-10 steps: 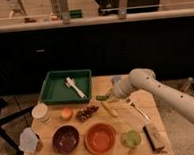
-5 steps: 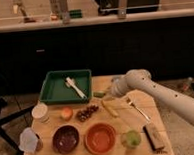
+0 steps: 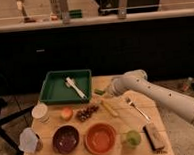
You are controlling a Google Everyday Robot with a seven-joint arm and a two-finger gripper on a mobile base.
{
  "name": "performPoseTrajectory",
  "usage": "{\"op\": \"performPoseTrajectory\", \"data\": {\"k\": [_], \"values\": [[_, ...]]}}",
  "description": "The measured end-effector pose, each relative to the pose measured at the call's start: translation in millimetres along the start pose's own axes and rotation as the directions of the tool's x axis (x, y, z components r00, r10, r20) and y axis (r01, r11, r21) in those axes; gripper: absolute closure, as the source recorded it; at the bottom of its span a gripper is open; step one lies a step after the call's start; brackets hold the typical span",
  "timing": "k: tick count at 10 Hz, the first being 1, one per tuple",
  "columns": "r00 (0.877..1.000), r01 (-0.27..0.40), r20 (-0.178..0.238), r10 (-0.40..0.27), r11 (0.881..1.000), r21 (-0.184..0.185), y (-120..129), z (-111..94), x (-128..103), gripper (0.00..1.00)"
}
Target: Place pepper in table surface
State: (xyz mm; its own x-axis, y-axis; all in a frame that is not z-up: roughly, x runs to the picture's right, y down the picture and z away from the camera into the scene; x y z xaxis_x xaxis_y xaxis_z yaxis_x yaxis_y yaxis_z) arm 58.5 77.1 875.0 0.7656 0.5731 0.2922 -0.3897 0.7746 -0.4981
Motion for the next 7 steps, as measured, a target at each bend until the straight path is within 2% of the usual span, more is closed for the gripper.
{"op": "performPoseTrajectory", "data": {"k": [3,7], "values": [[0.997,-0.069,-0.017,0.069,0.997,0.022,-19,10,21,1.0],[0.99,-0.134,-0.034,0.134,0.991,0.017,-30,22,48,1.0]]}}
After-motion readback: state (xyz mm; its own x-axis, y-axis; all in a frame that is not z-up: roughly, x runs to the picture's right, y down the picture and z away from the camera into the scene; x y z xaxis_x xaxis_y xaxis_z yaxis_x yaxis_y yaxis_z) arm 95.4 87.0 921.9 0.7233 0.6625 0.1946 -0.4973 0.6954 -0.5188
